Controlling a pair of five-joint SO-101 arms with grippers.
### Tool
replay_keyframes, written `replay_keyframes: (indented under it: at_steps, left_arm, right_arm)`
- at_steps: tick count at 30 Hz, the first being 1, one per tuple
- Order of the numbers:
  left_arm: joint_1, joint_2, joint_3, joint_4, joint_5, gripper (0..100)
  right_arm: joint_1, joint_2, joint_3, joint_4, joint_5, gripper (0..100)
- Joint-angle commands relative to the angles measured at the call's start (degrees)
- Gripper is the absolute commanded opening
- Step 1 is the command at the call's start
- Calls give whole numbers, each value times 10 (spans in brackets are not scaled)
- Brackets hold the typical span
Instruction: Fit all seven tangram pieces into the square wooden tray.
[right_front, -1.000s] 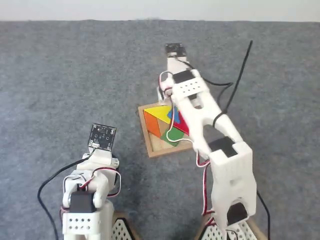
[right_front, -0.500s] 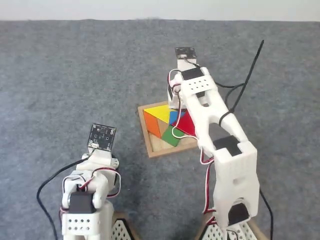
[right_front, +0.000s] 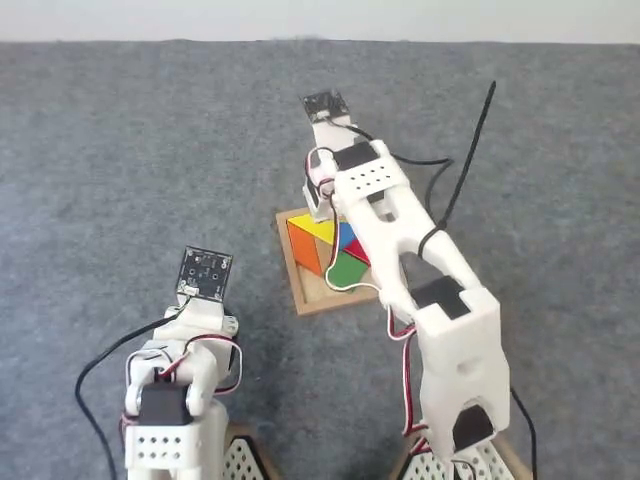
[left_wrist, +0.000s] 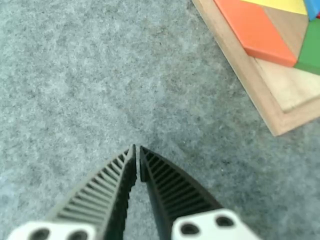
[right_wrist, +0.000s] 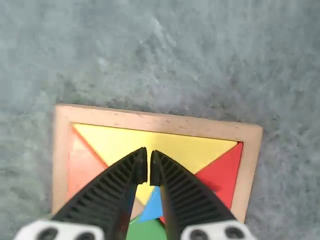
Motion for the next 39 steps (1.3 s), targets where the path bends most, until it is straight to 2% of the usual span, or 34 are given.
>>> replay_keyframes:
  at_steps: [1,9,17,22,29,39]
  left_arm:
    - [-2,-11,-7,3,5,13]
    - [-2,-11,-7,3,5,13]
    - [-2,-11,-7,3,5,13]
    - [-2,-11,-7,3,5,13]
    - [-2,-11,-7,3,5,13]
    - [-2,-11,-7,3,5,13]
  right_arm:
    - [8,-12,-32,4,8,27]
    - [26,-12,-18,50,22,26]
    - [27,-61,68,12,28,26]
    - [29,-129,164,-1,28,26]
    - [31,-251,314,-77,28,26]
    - [41,-299,383,-79,8,26]
